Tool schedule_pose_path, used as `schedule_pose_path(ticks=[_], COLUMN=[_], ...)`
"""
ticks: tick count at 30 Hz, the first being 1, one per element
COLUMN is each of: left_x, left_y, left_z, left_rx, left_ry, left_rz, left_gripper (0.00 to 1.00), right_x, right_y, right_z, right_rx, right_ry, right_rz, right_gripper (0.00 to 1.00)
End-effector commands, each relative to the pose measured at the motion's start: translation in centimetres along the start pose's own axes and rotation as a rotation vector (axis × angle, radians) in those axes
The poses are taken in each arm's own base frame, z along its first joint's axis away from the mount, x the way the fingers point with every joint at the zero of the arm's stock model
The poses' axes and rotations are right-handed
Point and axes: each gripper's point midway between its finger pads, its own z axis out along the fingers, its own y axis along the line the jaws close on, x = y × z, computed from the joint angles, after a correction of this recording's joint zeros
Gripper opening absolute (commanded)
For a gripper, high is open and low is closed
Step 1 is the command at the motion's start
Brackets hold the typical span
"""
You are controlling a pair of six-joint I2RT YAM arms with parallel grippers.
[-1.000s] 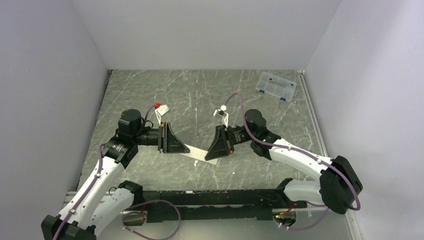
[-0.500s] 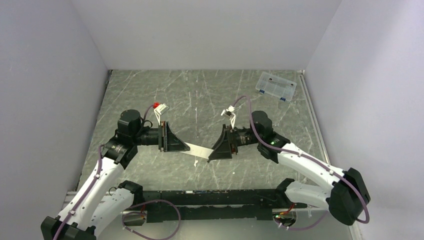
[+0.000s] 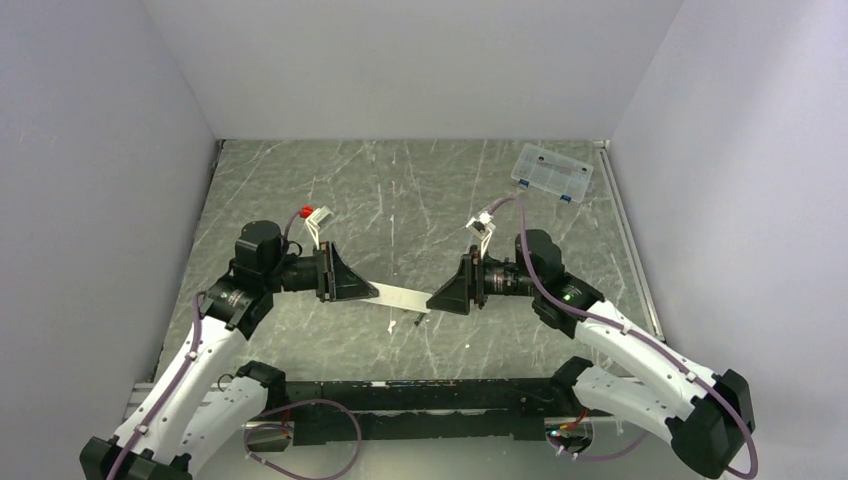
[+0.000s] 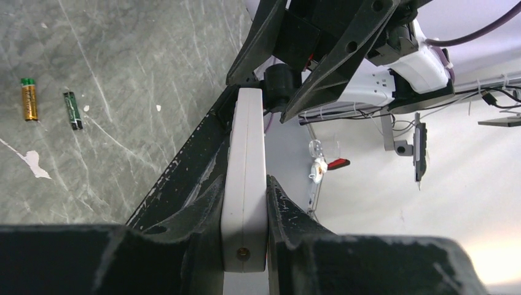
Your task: Load the batteries into the remote control
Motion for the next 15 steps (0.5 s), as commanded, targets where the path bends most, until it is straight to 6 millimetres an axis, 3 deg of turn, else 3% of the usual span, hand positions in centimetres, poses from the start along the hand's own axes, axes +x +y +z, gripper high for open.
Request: schedule_pose_path(ticks=[1, 15], left_x=[-1.5, -2.4], left_y=[-1.5, -1.4], left_z=[-0.5, -0.7], left_rx=[0.002, -0.022], left_ry=[-0.066, -0.155], left_rz=[0.076, 0.044], left_gripper=[0.0, 0.0], right_x=[-1.8, -4.2], right_y=[-0.3, 0.6], right_z=[-0.7, -0.7], right_rx=[0.079, 0.057], right_ry=[-0.081, -0.237], right_rz=[-0.022, 0.099], right_gripper=[0.62, 0.56])
